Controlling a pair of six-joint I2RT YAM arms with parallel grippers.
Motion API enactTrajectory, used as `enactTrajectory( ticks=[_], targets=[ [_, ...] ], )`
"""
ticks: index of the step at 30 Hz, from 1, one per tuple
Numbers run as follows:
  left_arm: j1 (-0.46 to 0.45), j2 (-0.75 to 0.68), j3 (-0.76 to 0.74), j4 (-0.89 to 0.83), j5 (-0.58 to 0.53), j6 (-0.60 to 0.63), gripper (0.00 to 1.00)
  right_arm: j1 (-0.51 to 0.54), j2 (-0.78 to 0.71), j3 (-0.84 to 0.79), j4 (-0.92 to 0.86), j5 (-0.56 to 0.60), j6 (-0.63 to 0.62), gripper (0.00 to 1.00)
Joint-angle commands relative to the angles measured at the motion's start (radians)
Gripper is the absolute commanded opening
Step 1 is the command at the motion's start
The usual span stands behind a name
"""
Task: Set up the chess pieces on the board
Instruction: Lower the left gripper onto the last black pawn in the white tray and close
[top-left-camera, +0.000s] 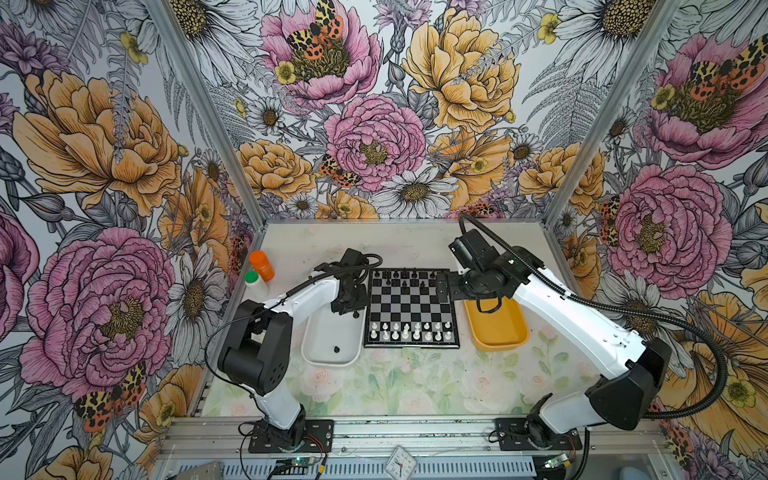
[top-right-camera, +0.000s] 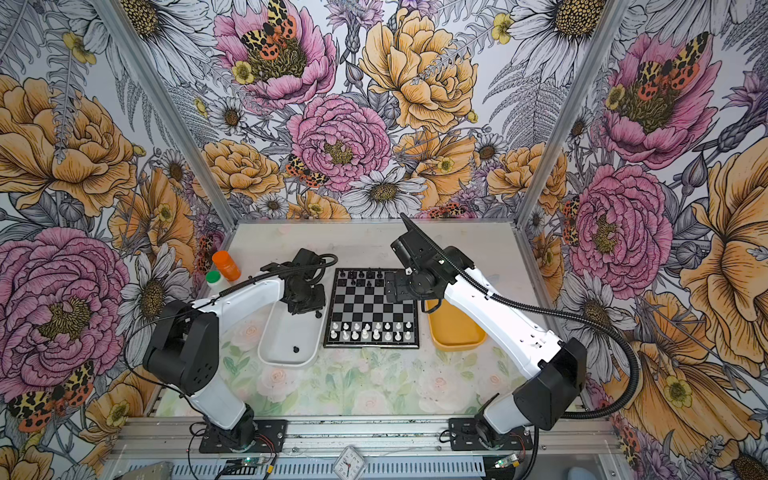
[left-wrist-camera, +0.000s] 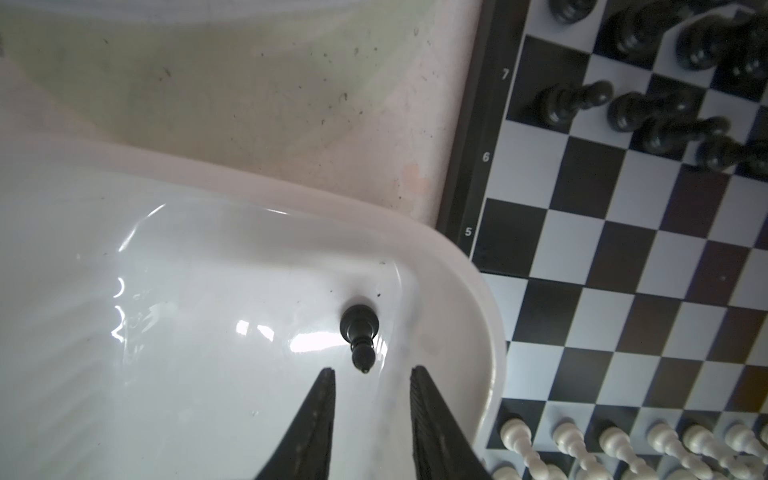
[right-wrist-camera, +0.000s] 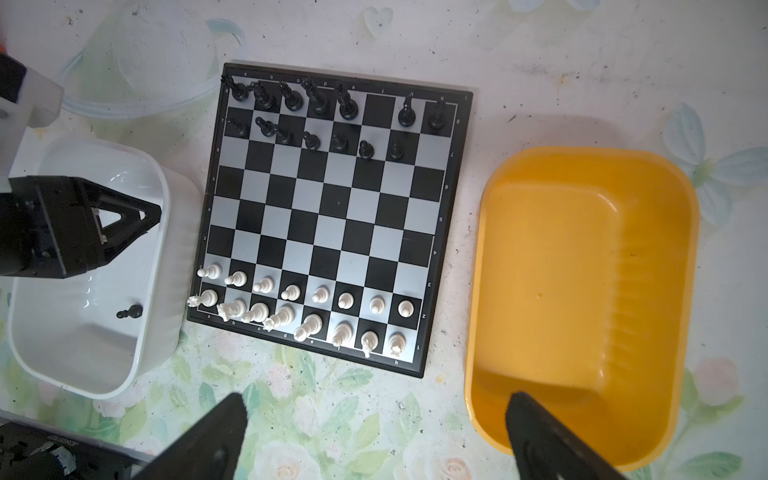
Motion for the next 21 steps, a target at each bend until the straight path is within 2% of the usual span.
enactTrajectory(
  ticks=[1, 21],
  targets=[
    [-0.002, 0.02, 0.02, 0.015, 0.011, 0.023, 0.32, 0.003, -0.027, -0.001, 0.013, 0.028, 0.005, 1.0],
    [0.005, 0.061, 0.015, 0.014, 0.006, 0.041, 0.28, -0.006, -0.032, -0.012, 0.013, 0.027, 0.005, 1.0]
  ],
)
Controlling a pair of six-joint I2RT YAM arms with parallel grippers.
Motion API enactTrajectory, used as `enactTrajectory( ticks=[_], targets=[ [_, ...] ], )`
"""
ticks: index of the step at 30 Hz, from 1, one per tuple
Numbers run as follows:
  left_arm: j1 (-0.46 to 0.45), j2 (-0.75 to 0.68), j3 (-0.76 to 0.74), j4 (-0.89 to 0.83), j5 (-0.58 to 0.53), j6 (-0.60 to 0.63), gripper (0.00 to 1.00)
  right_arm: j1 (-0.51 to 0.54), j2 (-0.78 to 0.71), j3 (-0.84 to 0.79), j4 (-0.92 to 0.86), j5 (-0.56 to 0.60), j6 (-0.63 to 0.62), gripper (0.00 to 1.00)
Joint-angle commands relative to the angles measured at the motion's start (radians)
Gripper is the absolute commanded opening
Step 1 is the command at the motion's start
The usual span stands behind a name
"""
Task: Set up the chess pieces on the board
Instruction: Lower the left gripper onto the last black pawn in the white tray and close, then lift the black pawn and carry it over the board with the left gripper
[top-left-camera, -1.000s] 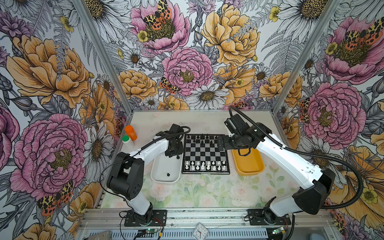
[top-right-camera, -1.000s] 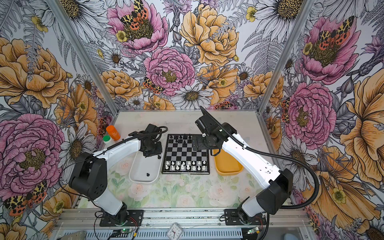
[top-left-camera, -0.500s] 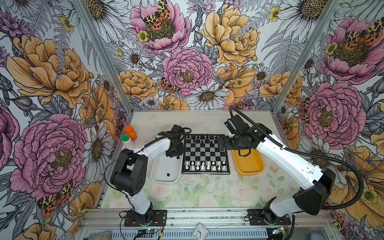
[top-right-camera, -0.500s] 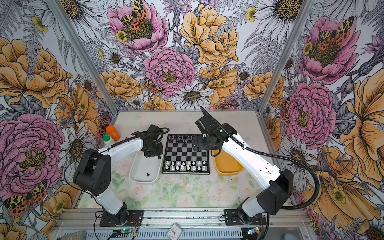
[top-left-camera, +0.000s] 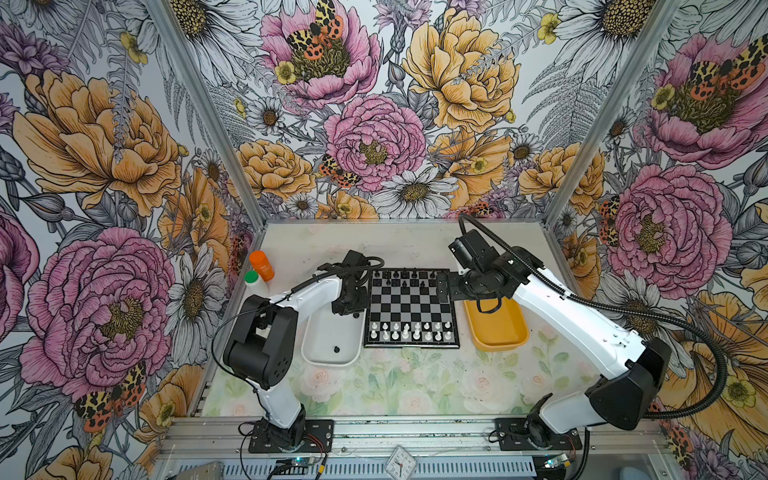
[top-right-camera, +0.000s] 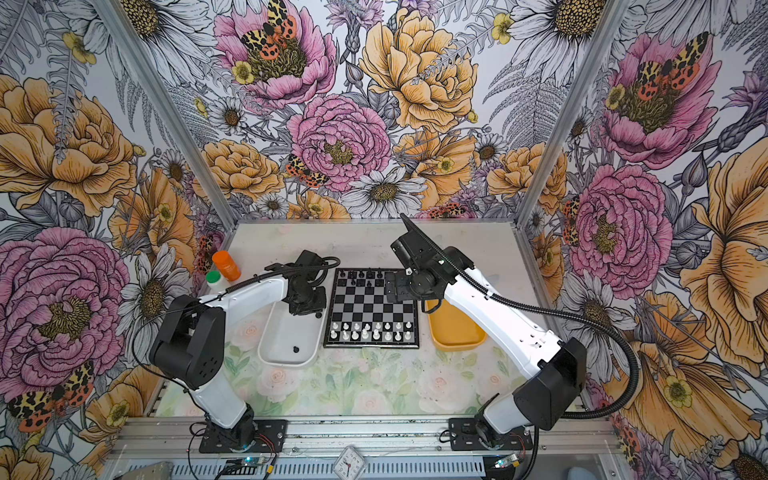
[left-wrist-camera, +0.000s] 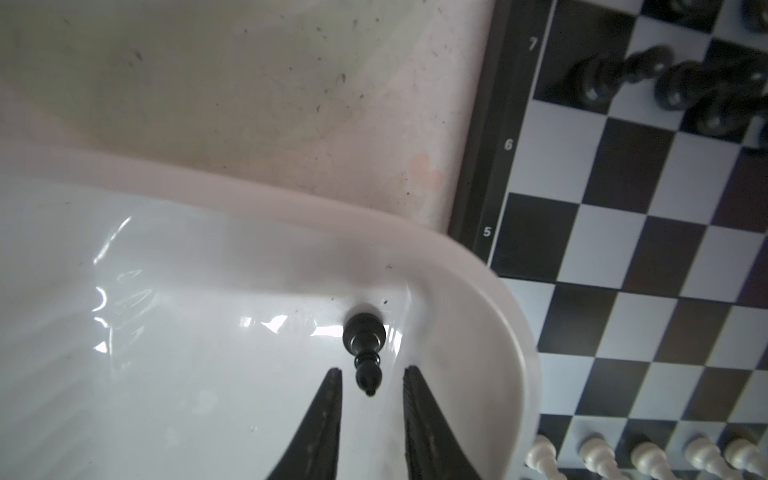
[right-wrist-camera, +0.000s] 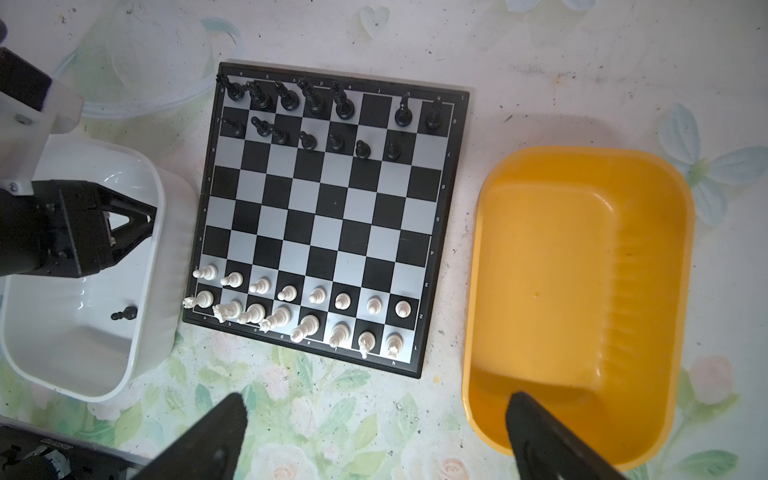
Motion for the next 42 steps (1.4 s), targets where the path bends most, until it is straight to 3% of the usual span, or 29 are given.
enactTrajectory(
  ticks=[1, 32, 42],
  targets=[
    [0.005, 0.018, 0.014, 0.016, 0.004, 0.021, 0.27, -0.006, -0.033, -0.006, 0.013, 0.02, 0.007, 1.0],
    [0.022, 0.055, 0.041, -0.005, 0.002, 0.056, 0.18, -0.011, -0.031, 0.001, 0.013, 0.023, 0.009, 0.99],
    [0.024, 0.058, 0.071, -0.037, -0.003, 0.078, 0.1, -0.017, -0.027, 0.008, 0.013, 0.022, 0.011, 1.0]
  ],
)
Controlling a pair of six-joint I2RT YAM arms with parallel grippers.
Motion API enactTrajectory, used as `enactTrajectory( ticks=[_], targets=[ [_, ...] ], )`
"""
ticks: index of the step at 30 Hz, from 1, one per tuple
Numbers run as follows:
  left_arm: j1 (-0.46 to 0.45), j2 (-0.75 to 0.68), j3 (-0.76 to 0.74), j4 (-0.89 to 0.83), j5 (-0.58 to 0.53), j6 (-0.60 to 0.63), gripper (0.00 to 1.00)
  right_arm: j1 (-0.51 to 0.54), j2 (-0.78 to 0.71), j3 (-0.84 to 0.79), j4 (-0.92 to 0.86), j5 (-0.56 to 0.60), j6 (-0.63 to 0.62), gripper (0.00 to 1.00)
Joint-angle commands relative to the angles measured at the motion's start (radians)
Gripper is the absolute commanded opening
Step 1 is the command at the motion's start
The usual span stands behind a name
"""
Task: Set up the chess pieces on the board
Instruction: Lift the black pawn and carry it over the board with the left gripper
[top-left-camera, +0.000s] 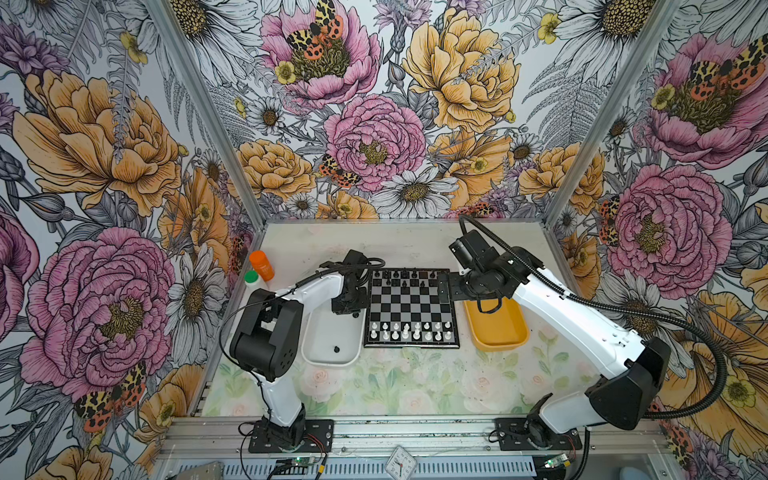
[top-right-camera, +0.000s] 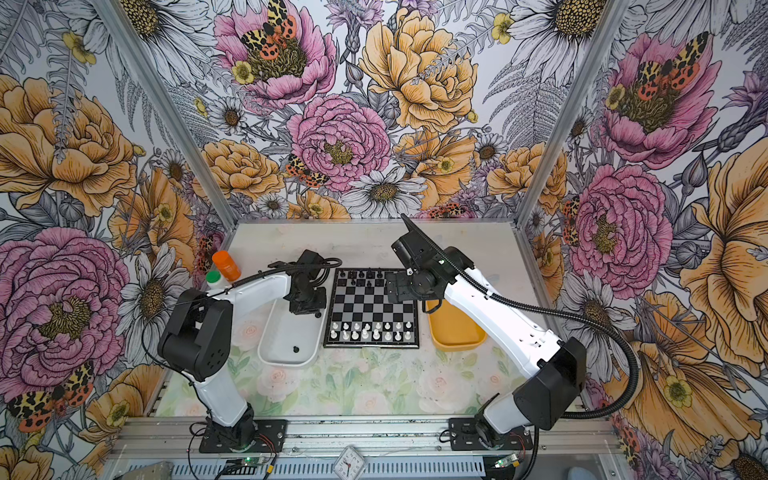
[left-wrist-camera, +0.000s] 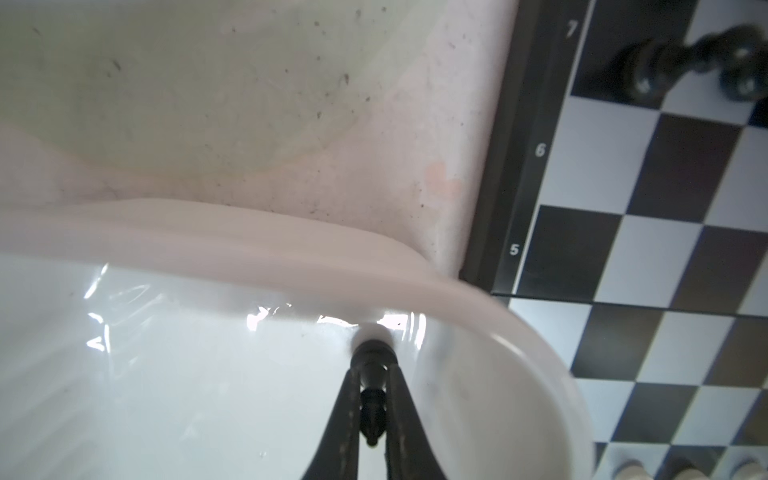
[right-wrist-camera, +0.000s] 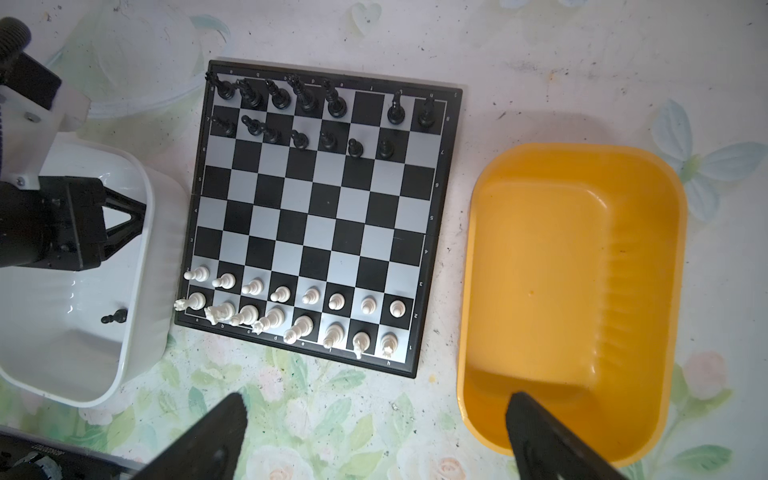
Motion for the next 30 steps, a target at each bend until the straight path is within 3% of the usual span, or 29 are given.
enactTrajectory(
  ticks=[1, 10, 19, 30],
  targets=[
    [0.009, 0.006, 0.043, -0.025, -0.005, 0.029, 0.09, -0.009, -0.026, 0.013, 0.013, 0.015, 0.012, 1.0],
    [0.015, -0.012, 0.178, -0.148, -0.046, 0.069, 0.08, -0.009, -0.033, 0.014, 0.013, 0.016, 0.022, 1.0],
    [-0.014, 0.029, 0.495, -0.291, -0.062, 0.101, 0.08, -0.011, -0.074, -0.021, 0.011, 0.031, 0.043, 1.0],
    [-0.152, 0.322, 0.959, -0.365, -0.074, 0.116, 0.09, -0.038, -0.152, -0.065, -0.001, 0.045, 0.054, 1.0]
  ],
)
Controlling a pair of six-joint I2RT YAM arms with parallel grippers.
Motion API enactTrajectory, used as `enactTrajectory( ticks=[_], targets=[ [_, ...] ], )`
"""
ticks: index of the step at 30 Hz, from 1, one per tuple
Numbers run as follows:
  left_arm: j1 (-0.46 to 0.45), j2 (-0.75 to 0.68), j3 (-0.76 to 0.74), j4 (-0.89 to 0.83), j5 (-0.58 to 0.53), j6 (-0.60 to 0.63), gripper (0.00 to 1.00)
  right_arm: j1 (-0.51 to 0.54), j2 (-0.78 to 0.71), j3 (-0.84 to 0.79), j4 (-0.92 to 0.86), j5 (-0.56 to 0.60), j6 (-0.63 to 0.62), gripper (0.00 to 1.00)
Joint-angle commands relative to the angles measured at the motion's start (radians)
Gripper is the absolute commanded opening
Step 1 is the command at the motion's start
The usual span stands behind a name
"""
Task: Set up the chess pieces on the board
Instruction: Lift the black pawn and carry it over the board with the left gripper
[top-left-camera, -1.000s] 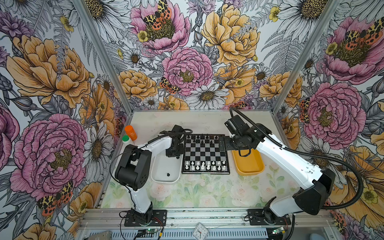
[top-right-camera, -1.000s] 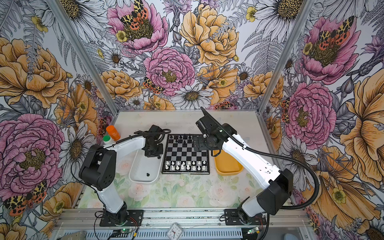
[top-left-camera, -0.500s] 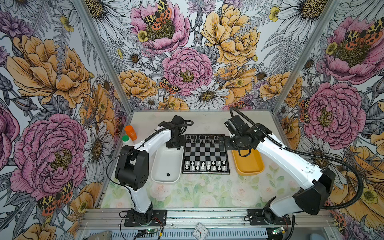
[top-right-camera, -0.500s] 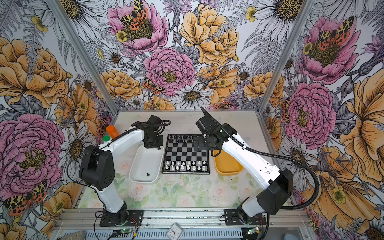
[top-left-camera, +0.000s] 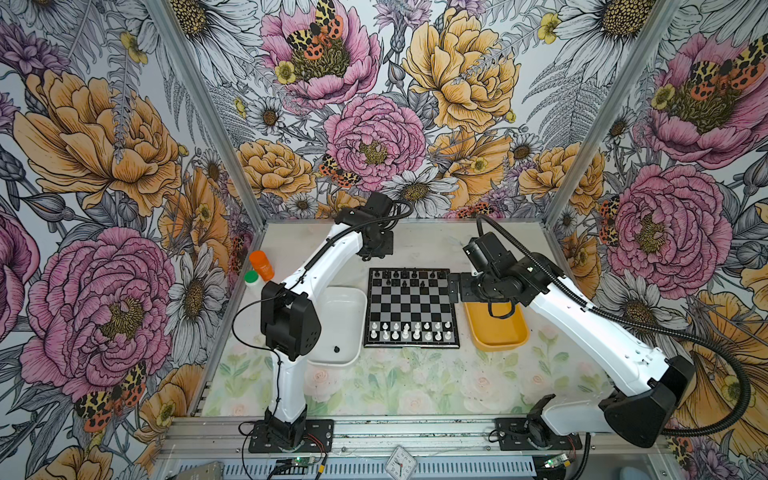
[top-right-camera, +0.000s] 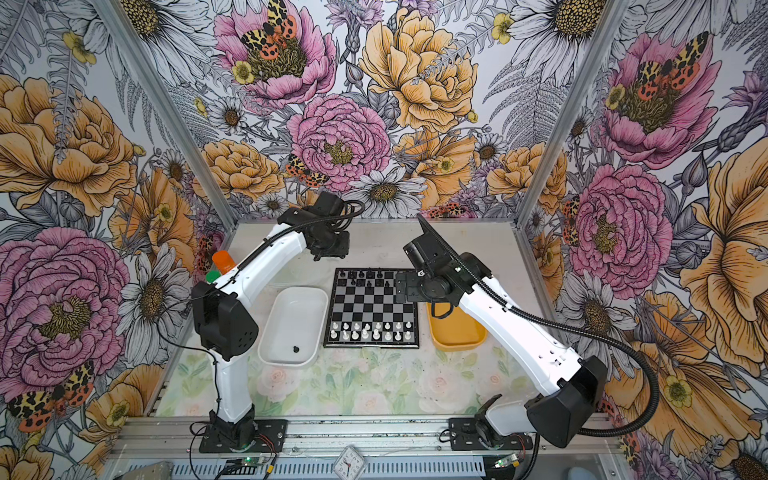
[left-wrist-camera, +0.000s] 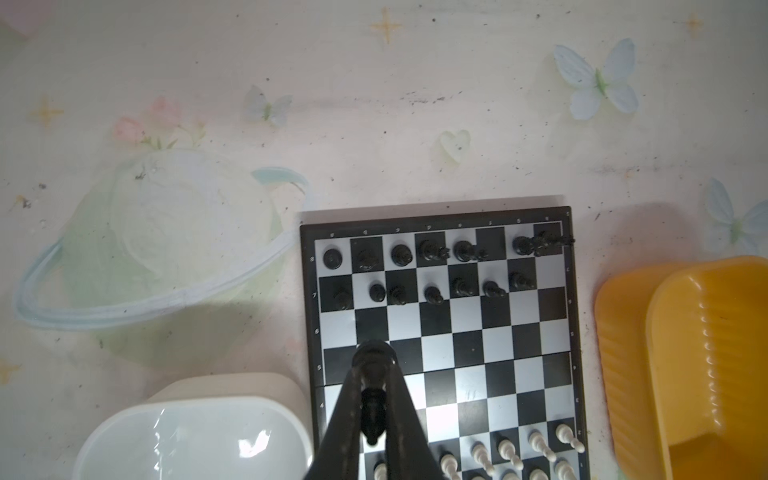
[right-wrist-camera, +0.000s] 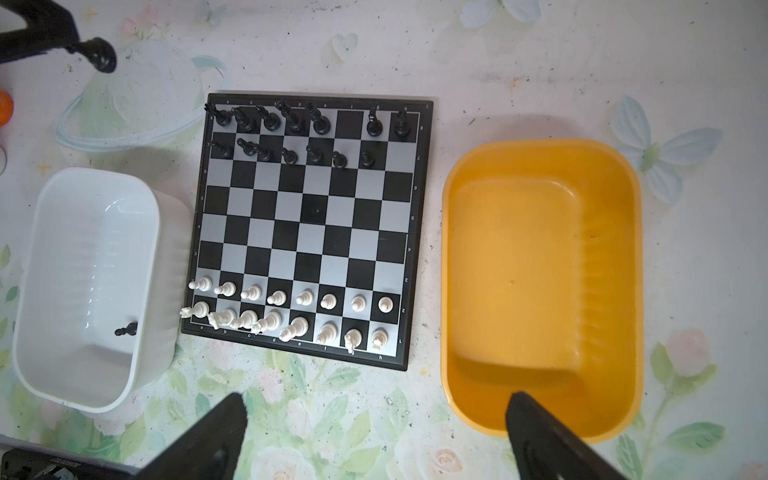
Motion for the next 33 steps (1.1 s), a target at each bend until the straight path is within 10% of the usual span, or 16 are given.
enactTrajectory(
  ticks=[1, 33],
  targets=[
    [-0.039, 0.084, 0.115, -0.051, -0.019, 0.023, 0.08, -0.015, -0.043, -0.012, -0.003, 0.023, 0.013, 1.0],
    [-0.175, 0.488, 0.476, -0.054, 0.022, 0.029, 0.09, -0.134, -0.109, -0.077, -0.02, -0.021, -0.042, 1.0]
  ],
)
